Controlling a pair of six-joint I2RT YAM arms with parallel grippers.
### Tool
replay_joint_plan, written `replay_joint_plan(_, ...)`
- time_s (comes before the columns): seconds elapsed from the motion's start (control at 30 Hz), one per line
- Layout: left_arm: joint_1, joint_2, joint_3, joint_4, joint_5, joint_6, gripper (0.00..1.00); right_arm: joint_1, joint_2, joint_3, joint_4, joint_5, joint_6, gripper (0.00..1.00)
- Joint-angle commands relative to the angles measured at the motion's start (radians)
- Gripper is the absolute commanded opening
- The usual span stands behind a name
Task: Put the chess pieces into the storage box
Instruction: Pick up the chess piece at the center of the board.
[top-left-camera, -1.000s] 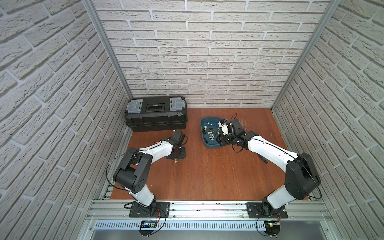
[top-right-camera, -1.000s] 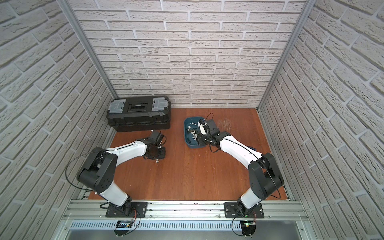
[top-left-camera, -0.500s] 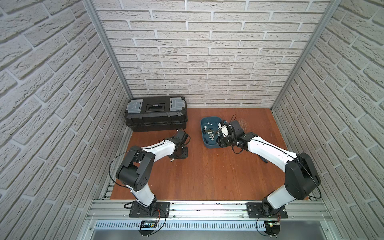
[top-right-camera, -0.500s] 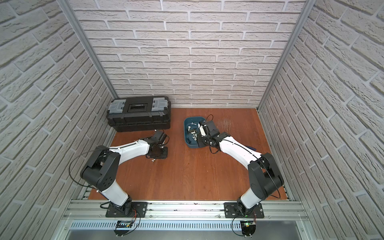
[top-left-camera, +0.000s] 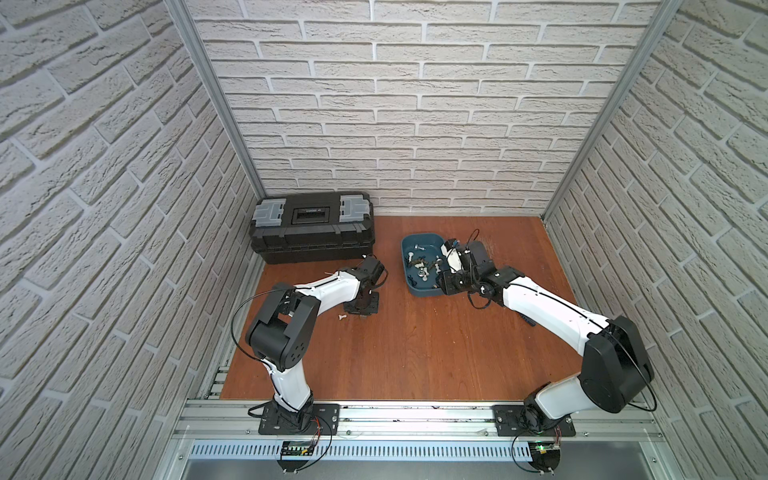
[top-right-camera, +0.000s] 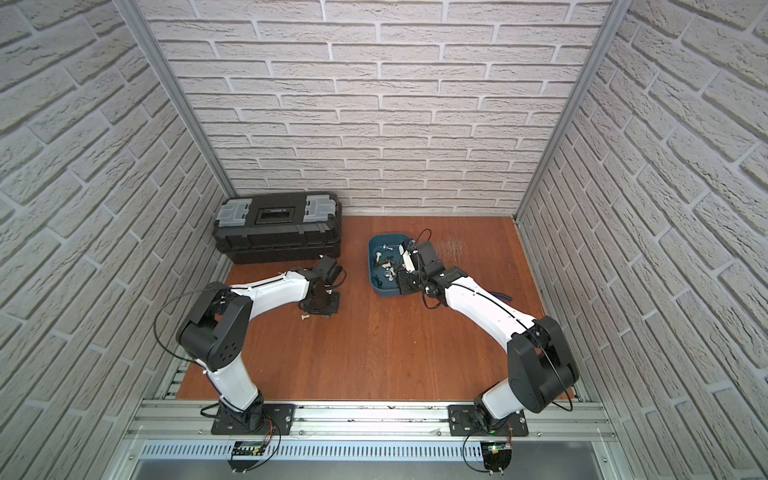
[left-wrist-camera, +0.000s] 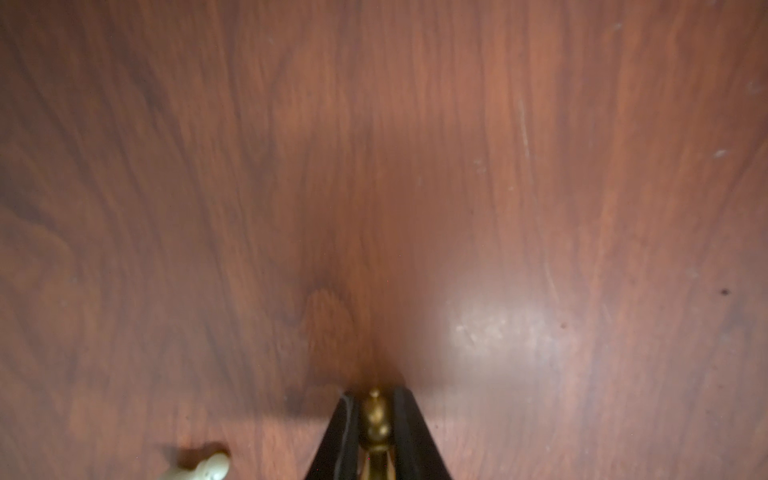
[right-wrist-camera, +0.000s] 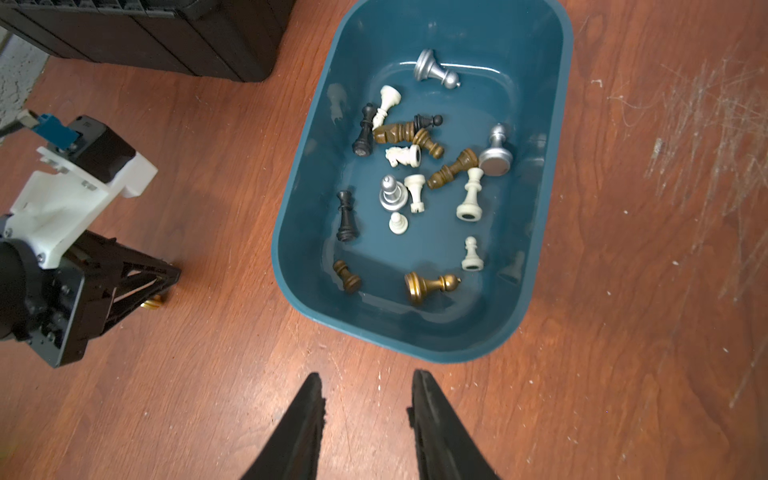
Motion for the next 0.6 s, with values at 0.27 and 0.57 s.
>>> replay_joint_plan(0.27,-0.039,0.087,0.034,-0.064,0.016,0.021,0.05,0.009,-0.114,-0.039,-0.014,0.026,0.018,0.40)
replay_joint_plan(0.57,-0.070,0.003,0.116,-0.084,-0.027,0.015,0.00,0.011,-0.155,-0.041,-0.029,0.027,0.028,0.40)
